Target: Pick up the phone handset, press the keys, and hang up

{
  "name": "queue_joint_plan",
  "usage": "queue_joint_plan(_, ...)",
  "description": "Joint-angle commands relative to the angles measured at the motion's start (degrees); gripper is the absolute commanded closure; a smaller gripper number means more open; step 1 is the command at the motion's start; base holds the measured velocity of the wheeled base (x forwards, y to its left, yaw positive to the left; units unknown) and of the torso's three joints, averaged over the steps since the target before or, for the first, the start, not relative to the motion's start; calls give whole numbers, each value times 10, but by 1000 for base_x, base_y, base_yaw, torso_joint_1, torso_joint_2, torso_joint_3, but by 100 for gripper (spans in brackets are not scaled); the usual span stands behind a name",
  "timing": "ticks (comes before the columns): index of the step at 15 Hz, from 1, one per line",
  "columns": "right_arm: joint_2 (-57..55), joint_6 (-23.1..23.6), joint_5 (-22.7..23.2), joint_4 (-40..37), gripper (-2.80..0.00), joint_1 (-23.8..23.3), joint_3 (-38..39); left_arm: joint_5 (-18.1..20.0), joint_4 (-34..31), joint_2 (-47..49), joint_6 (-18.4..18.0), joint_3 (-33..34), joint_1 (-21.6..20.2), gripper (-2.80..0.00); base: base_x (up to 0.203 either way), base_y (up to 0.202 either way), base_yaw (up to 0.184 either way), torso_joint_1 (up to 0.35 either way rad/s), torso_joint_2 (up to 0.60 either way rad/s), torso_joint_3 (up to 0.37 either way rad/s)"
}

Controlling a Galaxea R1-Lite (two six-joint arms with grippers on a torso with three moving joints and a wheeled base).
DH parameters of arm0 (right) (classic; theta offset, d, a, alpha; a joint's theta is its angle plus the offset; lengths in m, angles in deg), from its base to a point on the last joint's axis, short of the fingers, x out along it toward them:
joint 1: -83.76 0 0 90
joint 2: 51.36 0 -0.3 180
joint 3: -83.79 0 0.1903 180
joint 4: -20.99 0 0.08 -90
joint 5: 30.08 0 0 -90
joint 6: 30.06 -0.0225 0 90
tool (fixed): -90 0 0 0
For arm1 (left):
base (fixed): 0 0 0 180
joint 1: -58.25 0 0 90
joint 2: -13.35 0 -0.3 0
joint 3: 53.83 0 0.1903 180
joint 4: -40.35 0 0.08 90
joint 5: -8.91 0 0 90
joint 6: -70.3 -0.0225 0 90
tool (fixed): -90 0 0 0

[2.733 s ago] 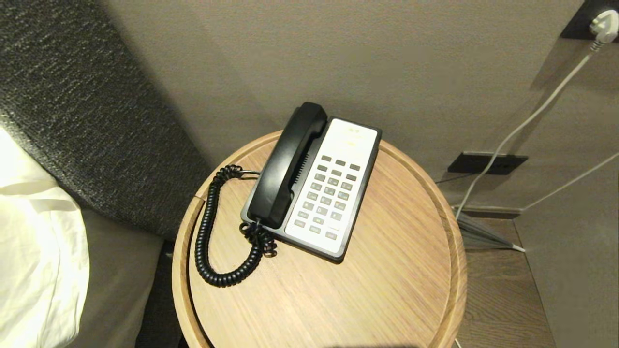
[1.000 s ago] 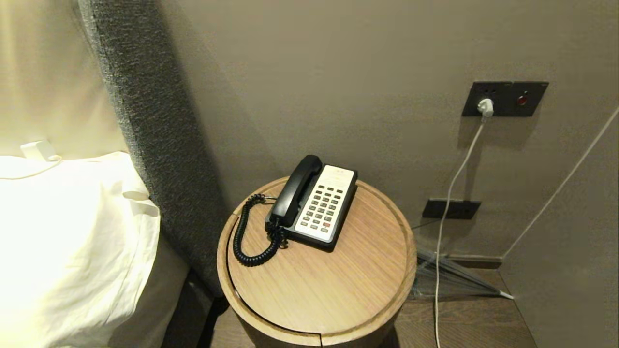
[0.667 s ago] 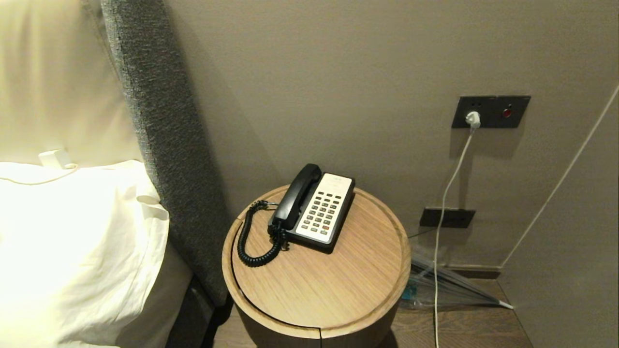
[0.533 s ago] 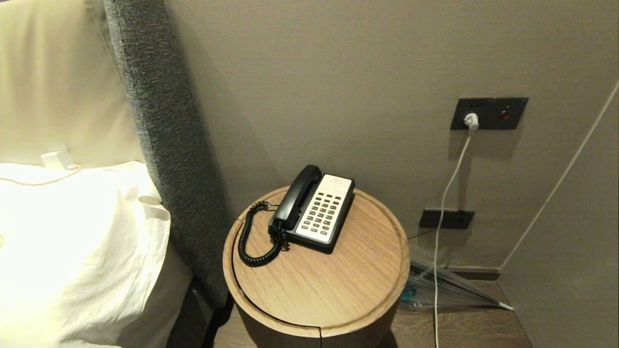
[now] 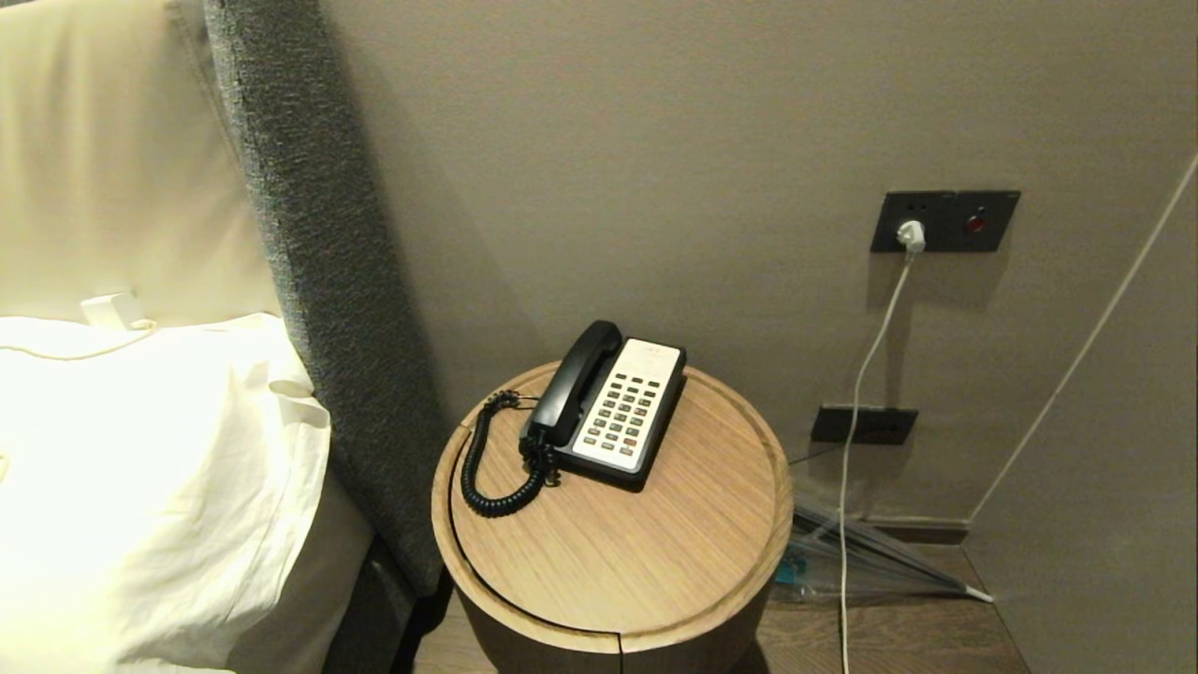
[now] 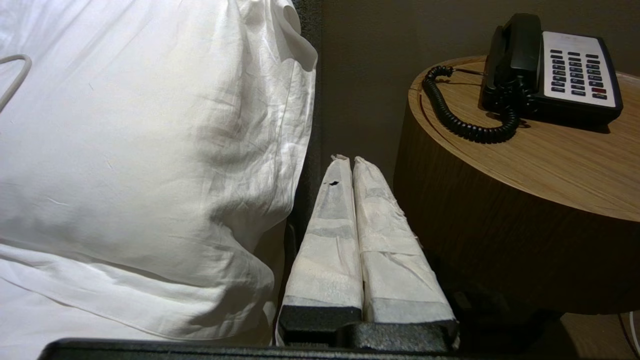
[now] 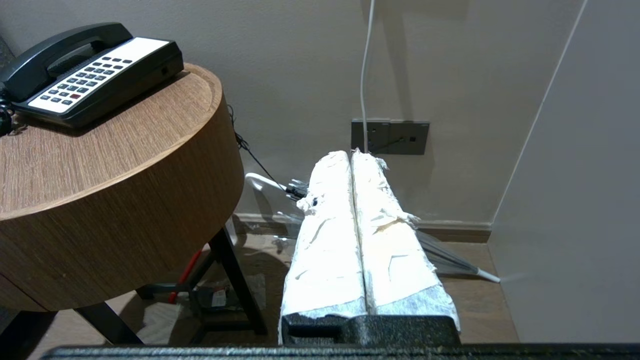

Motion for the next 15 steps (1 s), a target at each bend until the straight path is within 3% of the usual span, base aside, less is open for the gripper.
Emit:
queue_joint_plan(1,0,-2,-1,-1,0,1,11,0,0,1,0,10,0,0,0,0,0,0,0,0)
queue_joint_plan(15,0,-7,-4,1,0,0,11,0,0,1,0,10,0,0,0,0,0,0,0,0)
